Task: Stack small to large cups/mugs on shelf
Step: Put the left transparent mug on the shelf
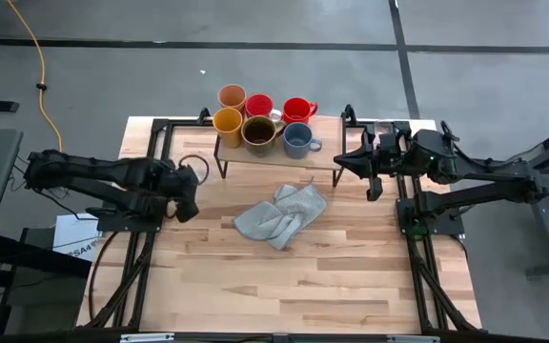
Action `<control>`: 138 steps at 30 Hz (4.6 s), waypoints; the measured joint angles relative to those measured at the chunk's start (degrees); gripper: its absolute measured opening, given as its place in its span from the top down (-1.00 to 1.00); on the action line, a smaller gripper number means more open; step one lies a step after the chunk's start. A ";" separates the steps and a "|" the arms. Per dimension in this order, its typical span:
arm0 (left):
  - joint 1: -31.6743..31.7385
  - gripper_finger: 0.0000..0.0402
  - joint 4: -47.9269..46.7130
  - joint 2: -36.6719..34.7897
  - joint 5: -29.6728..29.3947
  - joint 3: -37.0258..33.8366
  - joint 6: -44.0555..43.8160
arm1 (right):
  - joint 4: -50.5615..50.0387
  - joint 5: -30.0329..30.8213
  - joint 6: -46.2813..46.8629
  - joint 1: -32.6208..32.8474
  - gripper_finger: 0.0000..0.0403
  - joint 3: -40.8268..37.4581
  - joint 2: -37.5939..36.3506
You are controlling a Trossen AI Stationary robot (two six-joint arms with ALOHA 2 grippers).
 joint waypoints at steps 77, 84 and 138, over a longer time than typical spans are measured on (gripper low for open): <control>26.60 0.97 14.93 21.92 -0.01 -0.95 37.81 | -0.39 0.02 0.17 -0.17 1.00 -0.04 0.02; 26.60 0.97 14.10 21.92 0.17 -0.95 37.92 | -0.37 0.02 0.20 -0.17 1.00 -0.04 0.02; -10.16 1.00 42.33 13.66 1.91 21.87 1.71 | 0.01 -1.05 3.12 -0.01 1.00 -0.04 0.00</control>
